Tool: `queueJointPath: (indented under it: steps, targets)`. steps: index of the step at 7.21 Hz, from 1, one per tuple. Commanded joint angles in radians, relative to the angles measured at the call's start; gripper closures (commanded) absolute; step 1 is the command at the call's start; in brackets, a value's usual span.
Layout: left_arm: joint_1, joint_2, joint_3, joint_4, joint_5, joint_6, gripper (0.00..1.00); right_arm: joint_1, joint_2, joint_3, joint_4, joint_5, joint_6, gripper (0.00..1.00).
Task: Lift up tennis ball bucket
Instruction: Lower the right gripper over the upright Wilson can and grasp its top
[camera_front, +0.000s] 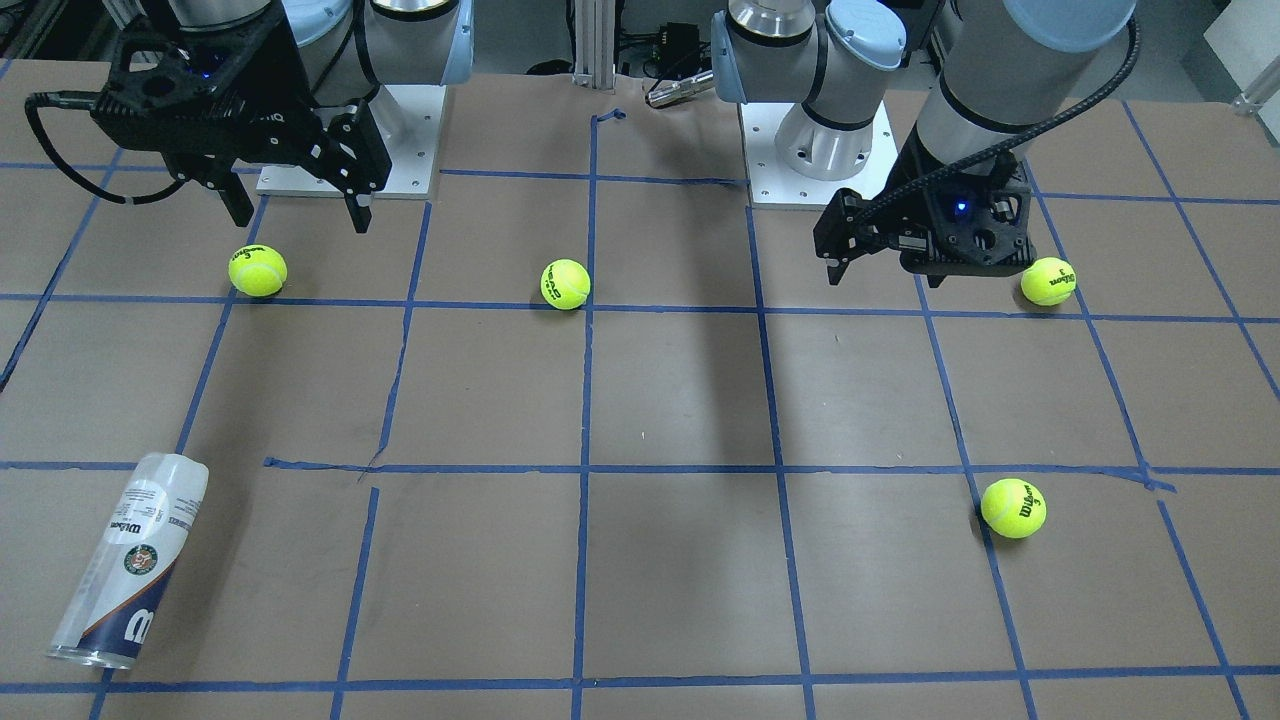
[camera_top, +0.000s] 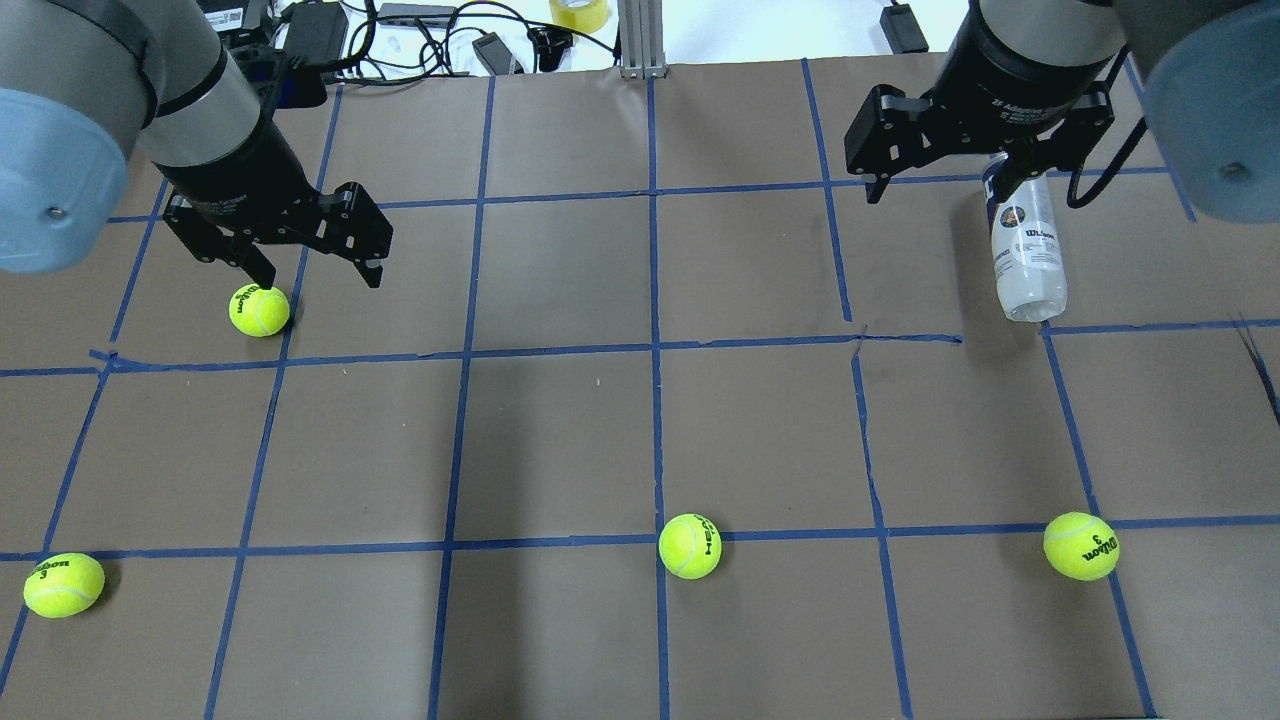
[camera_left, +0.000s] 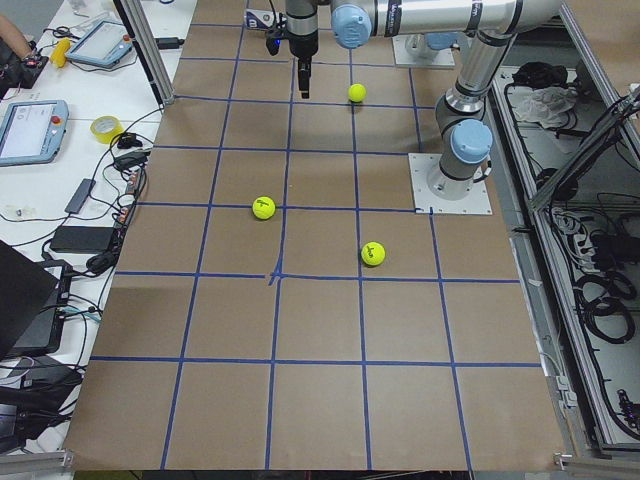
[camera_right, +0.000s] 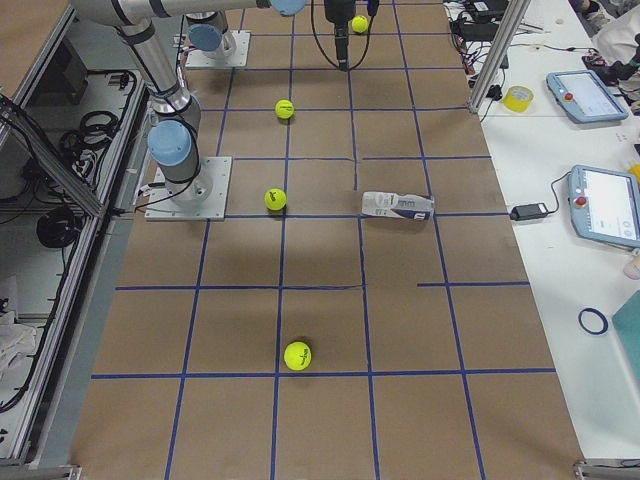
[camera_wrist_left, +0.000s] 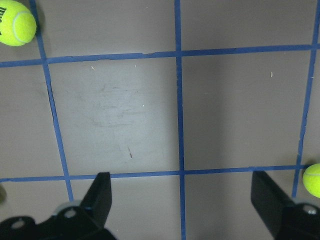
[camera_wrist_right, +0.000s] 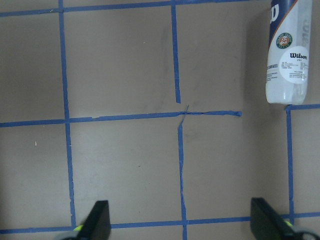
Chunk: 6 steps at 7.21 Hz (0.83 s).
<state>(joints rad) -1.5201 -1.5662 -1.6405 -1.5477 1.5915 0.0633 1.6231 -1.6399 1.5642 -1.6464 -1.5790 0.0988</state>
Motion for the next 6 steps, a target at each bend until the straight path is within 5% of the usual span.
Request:
queueJointPath:
  steps: [1,4,6]
  targets:
    - [0.008,0.003,0.002,0.0,-0.004,-0.006,0.0,0.0,-0.006,0.054,-0.036,-0.072,0.004,0.0]
    - [0.006,0.012,0.001,-0.003,-0.002,-0.007,0.0,-0.021,0.009,0.053,-0.068,-0.067,0.007,0.0]
    - [0.008,0.012,0.001,-0.003,-0.001,-0.005,0.0,-0.167,0.206,-0.06,-0.094,-0.021,-0.034,0.0]
